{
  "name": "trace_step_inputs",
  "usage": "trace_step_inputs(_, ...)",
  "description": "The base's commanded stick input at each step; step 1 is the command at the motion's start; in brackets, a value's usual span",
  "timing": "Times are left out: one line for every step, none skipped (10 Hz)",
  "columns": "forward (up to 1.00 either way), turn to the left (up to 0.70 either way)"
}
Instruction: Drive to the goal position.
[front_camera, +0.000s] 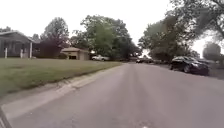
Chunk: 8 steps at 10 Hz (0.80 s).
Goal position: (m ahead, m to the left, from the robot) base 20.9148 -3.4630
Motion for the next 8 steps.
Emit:
trace_step_inputs(0.7,0.0)
trace_step_inputs(0.7,0.0)
trace_step_inputs(0.7,0.0)
trace_step_inputs(0.7,0.0)
trace_step_inputs(0.7,0.0)
trace_step_inputs(0.7,0.0)
trace_step_inputs(0.7,0.0)
trace_step_inputs(0.7,0.0)
